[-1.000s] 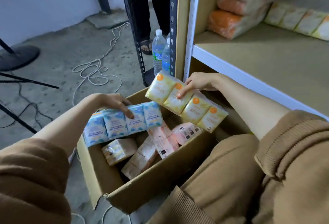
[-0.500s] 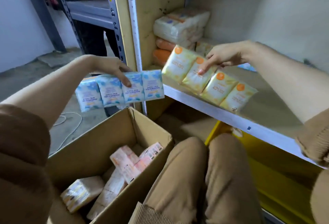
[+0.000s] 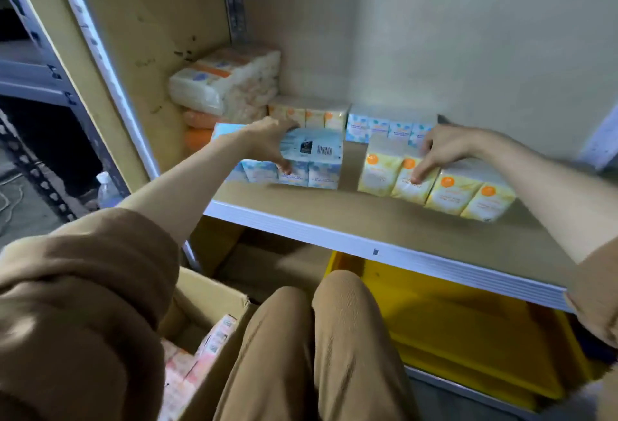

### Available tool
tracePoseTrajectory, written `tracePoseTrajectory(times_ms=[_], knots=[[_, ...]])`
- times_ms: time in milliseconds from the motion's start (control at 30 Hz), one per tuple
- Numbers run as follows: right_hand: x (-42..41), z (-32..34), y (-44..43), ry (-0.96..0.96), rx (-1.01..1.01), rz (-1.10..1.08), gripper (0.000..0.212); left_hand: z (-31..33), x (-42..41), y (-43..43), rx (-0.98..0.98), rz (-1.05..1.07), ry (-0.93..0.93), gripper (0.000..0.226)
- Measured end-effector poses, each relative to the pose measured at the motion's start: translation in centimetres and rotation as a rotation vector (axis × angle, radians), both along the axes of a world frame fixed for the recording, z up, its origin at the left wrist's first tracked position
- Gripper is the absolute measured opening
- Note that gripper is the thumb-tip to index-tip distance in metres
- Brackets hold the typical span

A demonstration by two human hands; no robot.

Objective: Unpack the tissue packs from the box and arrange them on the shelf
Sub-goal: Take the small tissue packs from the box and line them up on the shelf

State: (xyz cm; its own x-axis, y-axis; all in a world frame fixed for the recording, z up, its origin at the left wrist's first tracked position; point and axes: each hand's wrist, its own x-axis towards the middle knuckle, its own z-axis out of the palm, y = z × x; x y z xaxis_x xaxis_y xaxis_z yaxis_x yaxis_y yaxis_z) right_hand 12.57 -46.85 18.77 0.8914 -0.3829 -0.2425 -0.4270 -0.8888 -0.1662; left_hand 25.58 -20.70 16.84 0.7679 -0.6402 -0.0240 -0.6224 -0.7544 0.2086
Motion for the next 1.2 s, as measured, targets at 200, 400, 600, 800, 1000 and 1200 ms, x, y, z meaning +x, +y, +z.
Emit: tracePoseTrajectory(times_ms=[200,400,600,800,1000,1200], knots=[[0.0,-3.7,-3.2,-0.087,-0.021,-0.082,0.048,-3.1,0.9,-5.5,0.130,-0.094,-0.028,0.093],[0.4,-5.2,-4.0,-0.108,-0.088,-0.071,0.068,-3.6,2.2,-7.6,0.185,-0.104,0.058,0.092],[1.0,-4.8,-4.1,-0.033,-0.078,-0.039,0.081,-2.8,1.8,-8.7,0.269,-0.140,0.076,0.091],[0.8,-4.4,-3.5,-0.155,-0.028,0.070,0.077,-2.4,-1.4,-10.4,0.187,-0.529,-0.321,0.063],[0.7,-4.8,-2.9,-0.188,-0.060,0.114,0.065,-3.8,-3.1,-13.8,0.559,-0.827,-0.571,0.037],[0.6,-5.1,-3.0,-0.201,-0.080,0.127,0.058,-5.1,-3.5,-15.6,0.688,-0.917,-0.697,0.028]])
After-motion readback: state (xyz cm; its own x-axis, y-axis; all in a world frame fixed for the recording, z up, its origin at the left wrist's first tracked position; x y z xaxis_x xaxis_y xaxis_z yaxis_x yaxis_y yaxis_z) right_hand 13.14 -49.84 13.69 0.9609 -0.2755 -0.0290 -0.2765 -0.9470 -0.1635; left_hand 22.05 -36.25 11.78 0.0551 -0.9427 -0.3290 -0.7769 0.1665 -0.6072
